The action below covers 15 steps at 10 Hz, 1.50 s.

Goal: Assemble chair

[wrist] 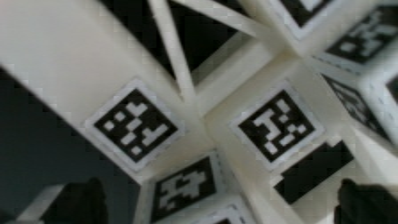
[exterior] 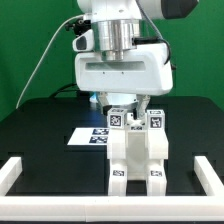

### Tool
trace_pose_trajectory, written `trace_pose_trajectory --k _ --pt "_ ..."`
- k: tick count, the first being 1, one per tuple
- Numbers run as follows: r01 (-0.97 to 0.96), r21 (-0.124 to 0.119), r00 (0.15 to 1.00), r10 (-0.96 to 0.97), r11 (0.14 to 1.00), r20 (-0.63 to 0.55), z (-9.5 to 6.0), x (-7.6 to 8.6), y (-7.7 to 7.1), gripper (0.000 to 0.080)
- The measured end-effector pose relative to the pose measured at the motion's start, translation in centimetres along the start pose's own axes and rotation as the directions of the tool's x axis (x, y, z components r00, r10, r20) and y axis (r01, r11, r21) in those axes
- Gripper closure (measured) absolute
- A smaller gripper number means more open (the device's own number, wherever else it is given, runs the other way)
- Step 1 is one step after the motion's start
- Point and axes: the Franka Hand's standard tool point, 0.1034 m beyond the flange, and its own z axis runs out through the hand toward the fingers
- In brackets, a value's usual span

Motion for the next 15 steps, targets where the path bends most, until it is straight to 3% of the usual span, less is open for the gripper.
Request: trace_pose_trajectory --k 3,4,6,7,8,9,12,15 --pt "0.229 -0.003 0.973 -0.229 0.973 -0.002 -0.03 0.33 0.09 0.0151" --pt "0.177 -0.003 0.984 -0.177 0.984 -0.001 0.03 0.27 0.09 0.0151" --pt "0.115 -0.002 0.993 -0.115 0.993 -0.001 0.05 0.27 0.11 0.0402" --pt "0.004 0.000 1.000 -0.004 1.000 -0.001 0.07 0.25 0.10 0.0402" --pt "-0.084 0.000 0.996 0.084 0.996 -0.001 0.07 0.25 0.08 0.0514" --pt "-0.141 0.000 0.990 0.141 0.990 -0.001 0.08 0.24 0.08 0.0514" --pt "-0.396 0.001 0.918 0.396 0.918 0.000 0.08 0.25 0.04 0.0514" --pt "-0.734 -0.001 0.679 0.734 0.679 0.008 0.14 0.85 -0.25 0.0514"
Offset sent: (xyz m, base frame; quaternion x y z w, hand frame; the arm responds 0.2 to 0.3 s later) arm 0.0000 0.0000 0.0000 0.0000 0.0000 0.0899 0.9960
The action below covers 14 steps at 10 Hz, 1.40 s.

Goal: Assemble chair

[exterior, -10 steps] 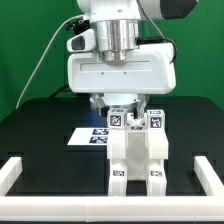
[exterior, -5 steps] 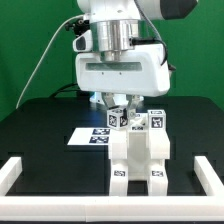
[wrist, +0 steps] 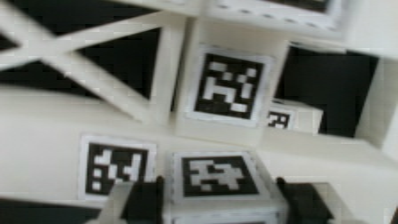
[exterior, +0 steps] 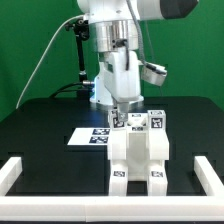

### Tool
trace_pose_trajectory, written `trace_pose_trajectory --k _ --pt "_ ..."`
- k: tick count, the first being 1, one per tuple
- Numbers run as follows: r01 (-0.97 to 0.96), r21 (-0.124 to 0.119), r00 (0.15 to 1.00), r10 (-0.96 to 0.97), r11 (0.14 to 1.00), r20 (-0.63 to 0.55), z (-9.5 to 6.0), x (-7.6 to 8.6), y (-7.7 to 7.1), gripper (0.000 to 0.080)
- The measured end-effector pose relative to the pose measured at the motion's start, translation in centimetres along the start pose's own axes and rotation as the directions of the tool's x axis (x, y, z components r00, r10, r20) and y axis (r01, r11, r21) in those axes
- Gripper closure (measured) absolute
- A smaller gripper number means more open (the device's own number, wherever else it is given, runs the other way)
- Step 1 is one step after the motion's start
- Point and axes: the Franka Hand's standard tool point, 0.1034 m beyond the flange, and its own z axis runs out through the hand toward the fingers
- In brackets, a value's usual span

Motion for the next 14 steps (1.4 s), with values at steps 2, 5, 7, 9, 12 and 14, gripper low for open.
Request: trace_pose_trajectory --k 2,5,7,9,12,14 --pt "0.073 -0.001 0.997 -0.073 0.997 -0.001 0.01 0.00 0.01 0.0442" --pt "0.357 -0.002 0.934 -0.357 0.934 0.001 -0.16 0.22 -0.02 0.0260" --pt "0.626 -0.005 0.780 -0.626 0.780 0.013 -0.23 0.44 0.14 0.0156" --pt "0.798 -0.016 0.602 -0.798 0.602 0.019 0.11 0.63 0.65 0.0151" --pt "0.924 -0.021 0.381 -0.924 0.381 0.019 0.07 0.84 0.60 0.0150" --pt "0.920 -0.022 0.392 -0.920 0.392 0.018 0.09 0.86 0.59 0.0150"
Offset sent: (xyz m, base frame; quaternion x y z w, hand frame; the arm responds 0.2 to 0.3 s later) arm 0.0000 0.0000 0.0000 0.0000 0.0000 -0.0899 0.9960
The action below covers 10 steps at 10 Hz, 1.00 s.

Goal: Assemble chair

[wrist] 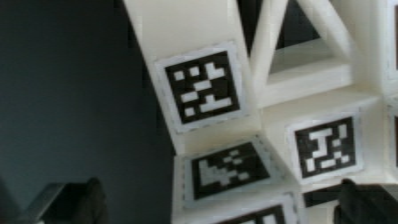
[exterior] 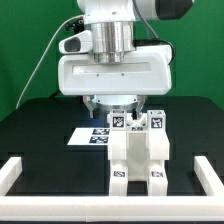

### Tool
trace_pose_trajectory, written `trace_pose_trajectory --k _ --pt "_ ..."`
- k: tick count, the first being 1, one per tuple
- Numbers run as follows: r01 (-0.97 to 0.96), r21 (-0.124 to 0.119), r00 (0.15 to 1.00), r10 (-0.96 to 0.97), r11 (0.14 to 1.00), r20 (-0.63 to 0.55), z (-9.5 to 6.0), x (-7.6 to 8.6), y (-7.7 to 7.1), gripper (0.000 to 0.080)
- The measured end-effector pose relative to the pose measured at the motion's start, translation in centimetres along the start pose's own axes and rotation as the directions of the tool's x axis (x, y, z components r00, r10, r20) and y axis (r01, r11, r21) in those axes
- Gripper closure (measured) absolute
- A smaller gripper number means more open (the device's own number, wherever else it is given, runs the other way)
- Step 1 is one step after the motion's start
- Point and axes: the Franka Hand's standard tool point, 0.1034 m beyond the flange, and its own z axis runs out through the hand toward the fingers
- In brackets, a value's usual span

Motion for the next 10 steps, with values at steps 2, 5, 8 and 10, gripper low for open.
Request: trace_pose_trajectory --k 2,5,8,10 --pt "-0.076 0.001 0.997 0.076 0.997 0.000 0.02 -0.01 -0.01 0.0385" --pt "-0.380 0.001 0.925 0.380 0.925 0.001 0.07 -0.03 -0.03 0.0517" --pt "-0.735 0.002 0.678 0.735 0.678 -0.006 0.12 0.53 -0.41 0.0517" --pt "-0.903 0.001 0.429 0.903 0.429 -0.001 0.11 0.70 -0.61 0.0517"
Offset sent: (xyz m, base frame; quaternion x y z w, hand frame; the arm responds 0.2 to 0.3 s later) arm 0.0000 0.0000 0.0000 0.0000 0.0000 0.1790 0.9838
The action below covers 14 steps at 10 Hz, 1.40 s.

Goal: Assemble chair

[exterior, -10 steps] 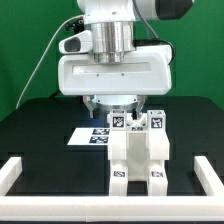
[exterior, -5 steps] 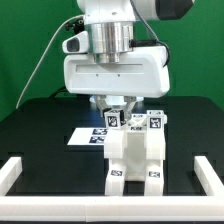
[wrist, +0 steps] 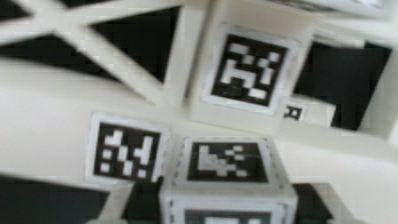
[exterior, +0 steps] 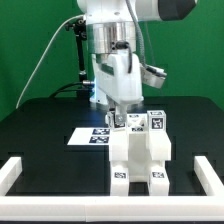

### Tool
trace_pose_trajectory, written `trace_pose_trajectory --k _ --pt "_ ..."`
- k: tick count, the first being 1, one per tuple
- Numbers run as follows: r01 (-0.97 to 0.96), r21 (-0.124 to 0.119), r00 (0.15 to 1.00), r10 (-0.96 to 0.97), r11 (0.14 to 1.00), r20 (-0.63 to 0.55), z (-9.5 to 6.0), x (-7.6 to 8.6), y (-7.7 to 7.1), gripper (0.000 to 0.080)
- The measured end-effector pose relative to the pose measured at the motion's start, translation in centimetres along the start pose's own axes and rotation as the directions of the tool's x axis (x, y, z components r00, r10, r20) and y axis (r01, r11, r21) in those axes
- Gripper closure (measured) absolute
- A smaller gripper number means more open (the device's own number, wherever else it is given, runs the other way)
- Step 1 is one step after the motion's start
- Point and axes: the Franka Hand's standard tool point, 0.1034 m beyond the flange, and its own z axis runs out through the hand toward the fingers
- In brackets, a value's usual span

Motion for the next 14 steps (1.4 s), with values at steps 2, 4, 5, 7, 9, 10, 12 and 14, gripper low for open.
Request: trace_pose_trajectory --k 2,4,5,7,9,10,12,14 --pt "-0.196 0.002 0.980 0.196 0.981 0.021 -0.02 0.02 -0.12 0.0516" --pt "-0.142 0.003 0.990 0.142 0.990 0.021 0.00 -0.04 -0.12 0.0514" --pt "-0.139 0.002 0.990 0.139 0.990 0.021 0.02 -0.14 -0.12 0.0297" --pt "0.240 0.007 0.971 -0.240 0.971 0.016 -0.08 -0.21 -0.17 0.0182" --pt "0.562 0.009 0.827 -0.562 0.827 0.015 -0.07 -0.41 -0.12 0.0159" --pt "0.667 0.002 0.745 -0.667 0.745 0.017 0.01 -0.40 0.02 0.0151" --pt "0.768 0.003 0.641 -0.767 0.641 0.012 -0.01 -0.23 -0.03 0.0150" --pt "0.808 0.001 0.589 -0.808 0.589 0.012 0.02 -0.14 0.01 0.0150"
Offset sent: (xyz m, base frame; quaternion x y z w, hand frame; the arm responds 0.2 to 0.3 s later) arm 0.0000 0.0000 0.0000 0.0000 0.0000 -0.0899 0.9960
